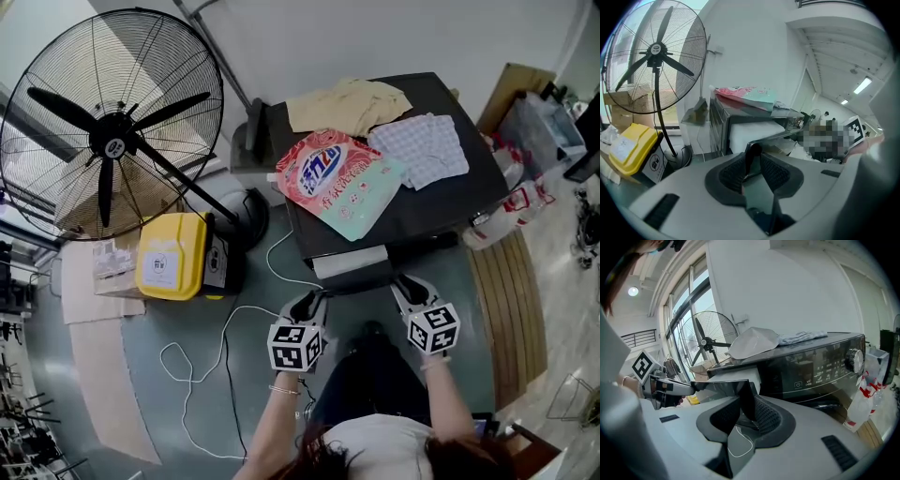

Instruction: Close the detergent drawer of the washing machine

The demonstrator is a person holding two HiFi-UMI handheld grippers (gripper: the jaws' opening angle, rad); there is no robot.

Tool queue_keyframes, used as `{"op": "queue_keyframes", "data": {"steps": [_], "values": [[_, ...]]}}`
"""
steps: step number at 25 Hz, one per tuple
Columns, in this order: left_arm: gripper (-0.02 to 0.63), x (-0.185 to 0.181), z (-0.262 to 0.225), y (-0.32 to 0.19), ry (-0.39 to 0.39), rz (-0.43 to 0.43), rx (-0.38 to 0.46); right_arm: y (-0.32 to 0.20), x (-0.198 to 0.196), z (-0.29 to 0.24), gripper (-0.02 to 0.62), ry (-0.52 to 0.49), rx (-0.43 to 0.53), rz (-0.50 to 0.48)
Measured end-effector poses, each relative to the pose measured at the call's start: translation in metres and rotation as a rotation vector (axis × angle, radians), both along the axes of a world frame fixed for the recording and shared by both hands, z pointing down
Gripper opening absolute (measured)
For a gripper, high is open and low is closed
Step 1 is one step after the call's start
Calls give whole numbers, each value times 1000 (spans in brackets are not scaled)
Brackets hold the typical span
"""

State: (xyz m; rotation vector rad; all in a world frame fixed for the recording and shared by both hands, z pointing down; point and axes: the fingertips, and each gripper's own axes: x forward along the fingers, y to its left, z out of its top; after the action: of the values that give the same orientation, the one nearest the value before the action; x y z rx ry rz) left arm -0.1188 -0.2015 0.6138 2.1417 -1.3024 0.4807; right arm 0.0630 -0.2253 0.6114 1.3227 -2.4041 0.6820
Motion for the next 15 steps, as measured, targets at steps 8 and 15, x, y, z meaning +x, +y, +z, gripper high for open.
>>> {"op": "queue_keyframes", "data": {"steps": [8, 15], "values": [[110, -1, -1, -4, -4, -52, -8, -4, -2, 0, 115, -11, -15, -24], [110, -4, -1, -13, -6, -79, -11, -13, -4, 0, 115, -20, -18, -35]]}}
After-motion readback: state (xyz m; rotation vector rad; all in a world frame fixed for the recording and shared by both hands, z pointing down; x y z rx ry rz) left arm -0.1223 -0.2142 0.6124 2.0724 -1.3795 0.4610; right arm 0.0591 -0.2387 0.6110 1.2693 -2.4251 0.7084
